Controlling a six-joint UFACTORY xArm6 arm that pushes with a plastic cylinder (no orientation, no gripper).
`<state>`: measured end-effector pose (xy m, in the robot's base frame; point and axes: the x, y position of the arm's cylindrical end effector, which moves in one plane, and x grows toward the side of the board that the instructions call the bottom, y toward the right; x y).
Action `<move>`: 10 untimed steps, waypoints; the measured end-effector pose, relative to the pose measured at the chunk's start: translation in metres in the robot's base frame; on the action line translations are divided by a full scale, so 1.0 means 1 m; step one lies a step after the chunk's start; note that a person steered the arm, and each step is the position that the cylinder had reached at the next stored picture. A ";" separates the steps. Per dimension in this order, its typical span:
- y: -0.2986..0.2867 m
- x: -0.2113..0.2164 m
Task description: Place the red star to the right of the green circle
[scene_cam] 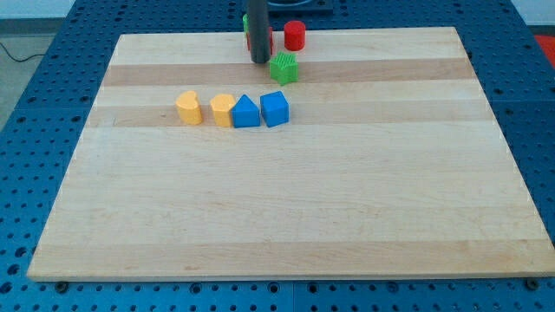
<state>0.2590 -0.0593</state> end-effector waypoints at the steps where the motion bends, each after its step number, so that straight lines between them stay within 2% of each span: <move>1: -0.009 0.000; 3: 0.003 0.006; 5: -0.072 0.009; 6: -0.066 -0.008; 9: 0.035 -0.025; 10: 0.039 -0.025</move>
<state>0.2345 -0.0201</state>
